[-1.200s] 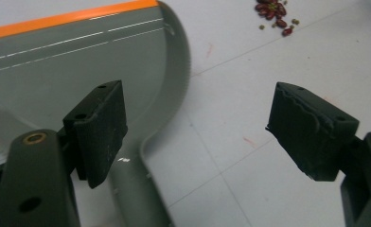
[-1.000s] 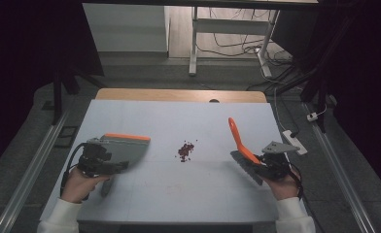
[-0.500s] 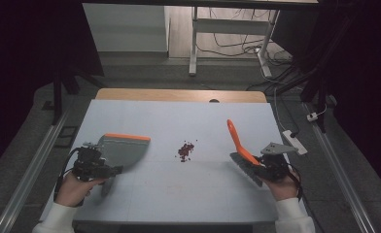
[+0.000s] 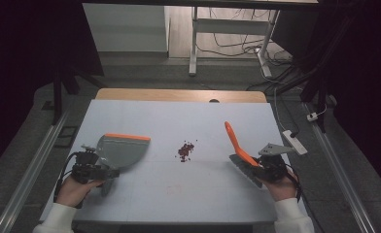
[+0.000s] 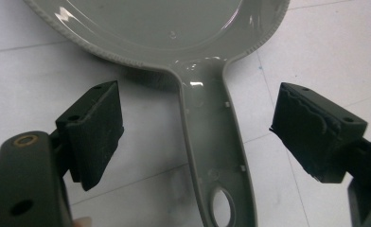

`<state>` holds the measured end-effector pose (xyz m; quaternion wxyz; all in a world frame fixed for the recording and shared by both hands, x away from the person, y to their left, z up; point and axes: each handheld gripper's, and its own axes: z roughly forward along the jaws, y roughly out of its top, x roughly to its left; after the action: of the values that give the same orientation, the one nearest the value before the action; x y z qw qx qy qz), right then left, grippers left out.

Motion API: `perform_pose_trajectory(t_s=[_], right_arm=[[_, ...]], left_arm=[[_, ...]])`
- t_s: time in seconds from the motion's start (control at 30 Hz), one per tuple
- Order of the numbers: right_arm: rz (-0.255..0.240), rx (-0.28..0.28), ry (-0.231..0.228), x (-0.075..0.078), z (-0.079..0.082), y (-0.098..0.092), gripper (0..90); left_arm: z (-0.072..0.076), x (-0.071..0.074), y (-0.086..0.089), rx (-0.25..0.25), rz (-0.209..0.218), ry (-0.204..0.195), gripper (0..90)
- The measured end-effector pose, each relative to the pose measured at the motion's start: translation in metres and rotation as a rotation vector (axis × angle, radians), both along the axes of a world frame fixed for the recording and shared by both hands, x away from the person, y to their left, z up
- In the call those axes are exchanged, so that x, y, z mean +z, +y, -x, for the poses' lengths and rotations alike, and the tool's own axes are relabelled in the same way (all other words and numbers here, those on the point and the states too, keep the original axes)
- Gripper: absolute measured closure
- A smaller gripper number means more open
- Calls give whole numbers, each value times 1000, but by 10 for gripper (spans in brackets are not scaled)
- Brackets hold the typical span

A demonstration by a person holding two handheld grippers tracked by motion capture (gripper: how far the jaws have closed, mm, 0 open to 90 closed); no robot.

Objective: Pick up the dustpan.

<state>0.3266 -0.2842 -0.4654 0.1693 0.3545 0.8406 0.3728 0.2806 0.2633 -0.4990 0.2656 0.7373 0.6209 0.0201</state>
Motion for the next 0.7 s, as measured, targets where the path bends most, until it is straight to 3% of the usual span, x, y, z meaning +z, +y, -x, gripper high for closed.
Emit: perform_pose_trajectory(t_s=[0.33, 0.6, 0.7], right_arm=[[2, 1, 4, -1, 0, 0, 702], [6, 3, 4, -2, 0, 1, 702], [4, 0, 6, -2, -1, 1, 702]], left_arm=[[-5, -13, -5, 17, 17, 10, 223], [-9, -20, -10, 32, 4, 12, 248], [-10, -22, -12, 40, -12, 16, 309]])
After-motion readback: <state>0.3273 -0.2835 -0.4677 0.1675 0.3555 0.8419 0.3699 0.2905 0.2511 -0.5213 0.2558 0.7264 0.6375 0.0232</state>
